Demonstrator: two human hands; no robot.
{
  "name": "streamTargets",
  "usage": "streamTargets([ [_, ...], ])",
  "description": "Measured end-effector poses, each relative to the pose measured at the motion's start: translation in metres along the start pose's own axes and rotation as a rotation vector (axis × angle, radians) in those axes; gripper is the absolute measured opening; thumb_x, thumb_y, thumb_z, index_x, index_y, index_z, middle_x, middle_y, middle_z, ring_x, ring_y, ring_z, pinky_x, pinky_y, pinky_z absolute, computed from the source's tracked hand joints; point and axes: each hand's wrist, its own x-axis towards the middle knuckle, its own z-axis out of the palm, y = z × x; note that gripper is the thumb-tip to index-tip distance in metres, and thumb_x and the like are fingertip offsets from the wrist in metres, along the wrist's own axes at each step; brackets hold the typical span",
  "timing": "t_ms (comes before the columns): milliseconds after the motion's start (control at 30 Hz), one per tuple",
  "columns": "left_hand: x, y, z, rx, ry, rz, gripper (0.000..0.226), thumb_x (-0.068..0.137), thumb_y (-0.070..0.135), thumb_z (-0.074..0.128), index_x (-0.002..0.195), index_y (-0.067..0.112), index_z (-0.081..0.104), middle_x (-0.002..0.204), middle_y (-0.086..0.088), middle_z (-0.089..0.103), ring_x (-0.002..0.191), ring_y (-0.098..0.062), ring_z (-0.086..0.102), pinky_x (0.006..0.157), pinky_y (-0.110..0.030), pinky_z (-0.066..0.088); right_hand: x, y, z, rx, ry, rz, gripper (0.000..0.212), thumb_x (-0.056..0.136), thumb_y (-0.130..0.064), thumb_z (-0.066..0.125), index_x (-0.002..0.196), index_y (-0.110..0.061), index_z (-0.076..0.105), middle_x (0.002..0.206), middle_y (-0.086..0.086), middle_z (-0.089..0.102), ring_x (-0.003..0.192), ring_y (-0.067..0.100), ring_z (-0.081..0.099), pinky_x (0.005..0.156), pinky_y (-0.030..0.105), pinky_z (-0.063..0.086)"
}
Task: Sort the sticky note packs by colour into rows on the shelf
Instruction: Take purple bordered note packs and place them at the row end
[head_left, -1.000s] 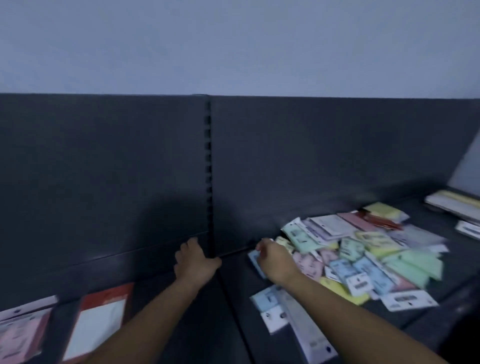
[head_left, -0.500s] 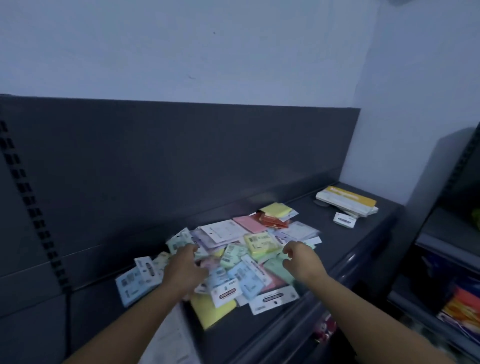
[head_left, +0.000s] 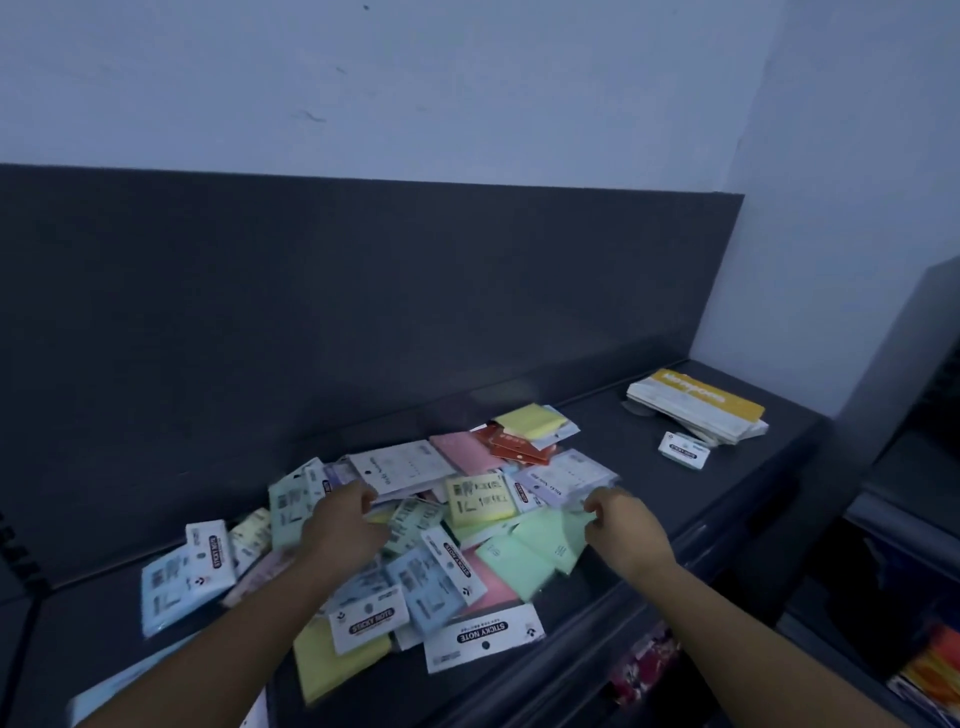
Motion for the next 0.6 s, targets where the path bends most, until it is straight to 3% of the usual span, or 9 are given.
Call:
streamTargets([
  [100, 0.008, 0.012, 0.006, -0.056, 0.0, 0.031, 0.031, 0.08, 0.012, 0.066, 0.108, 0.016, 0.052, 0.104, -0.001, 0.055, 0.097, -0.022, 0.056, 0.085, -0.034, 0.047, 0.0, 0.011, 0.0, -0.08, 0.033, 0.034, 0.023, 0.087, -0.012, 0.049, 0.108, -0.011, 0.058, 0.114, 0.008, 0.055, 0.101, 0.026, 0.056, 0.073, 0.029, 0.044],
  [233, 0.016, 0.028, 0.02, -0.105, -0.042, 0.057, 0.027, 0.081, 0.013, 0.065, 0.106, 0.017, 0.054, 0.092, 0.007, 0.055, 0.093, -0.019, 0.057, 0.087, -0.035, 0.049, 0.005, 0.029, -0.001, -0.119, 0.11, 0.027, 0.027, 0.09, -0.016, 0.049, 0.116, -0.013, 0.054, 0.115, 0.006, 0.054, 0.104, 0.025, 0.053, 0.081, 0.034, 0.048],
  [433, 0.033, 0.058, 0.046, -0.054, -0.082, 0.095, 0.022, 0.08, 0.013, 0.065, 0.098, 0.018, 0.053, 0.093, 0.002, 0.057, 0.093, -0.021, 0.058, 0.085, -0.035, 0.048, 0.033, 0.028, 0.005, -0.22, 0.104, -0.262, 0.045, 0.086, -0.008, 0.049, 0.13, -0.015, 0.05, 0.126, 0.004, 0.055, 0.112, 0.024, 0.052, 0.092, 0.031, 0.042],
  [500, 0.043, 0.07, 0.056, -0.052, -0.067, 0.112, 0.019, 0.08, 0.013, 0.065, 0.094, 0.019, 0.053, 0.093, 0.002, 0.056, 0.086, -0.018, 0.056, 0.082, -0.034, 0.048, 0.048, 0.025, 0.013, -0.272, 0.158, -0.432, 0.048, 0.072, -0.011, 0.069, 0.119, -0.012, 0.061, 0.112, 0.005, 0.065, 0.1, 0.023, 0.063, 0.085, 0.029, 0.051],
  [533, 0.049, 0.076, 0.061, -0.064, -0.061, 0.114, 0.019, 0.081, 0.013, 0.065, 0.095, 0.019, 0.053, 0.094, 0.002, 0.056, 0.084, -0.018, 0.055, 0.081, -0.034, 0.048, 0.058, 0.027, 0.019, -0.285, 0.194, -0.498, 0.053, 0.056, -0.014, 0.081, 0.108, -0.013, 0.069, 0.101, 0.004, 0.07, 0.089, 0.019, 0.068, 0.077, 0.027, 0.055],
  [600, 0.061, 0.089, 0.071, -0.083, -0.051, 0.107, 0.023, 0.081, 0.012, 0.065, 0.101, 0.016, 0.054, 0.095, 0.003, 0.055, 0.085, -0.018, 0.054, 0.08, -0.031, 0.047, 0.076, 0.029, 0.027, -0.288, 0.185, -0.609, 0.059, 0.036, -0.017, 0.087, 0.093, -0.017, 0.074, 0.089, 0.0, 0.073, 0.078, 0.014, 0.071, 0.068, 0.023, 0.057],
])
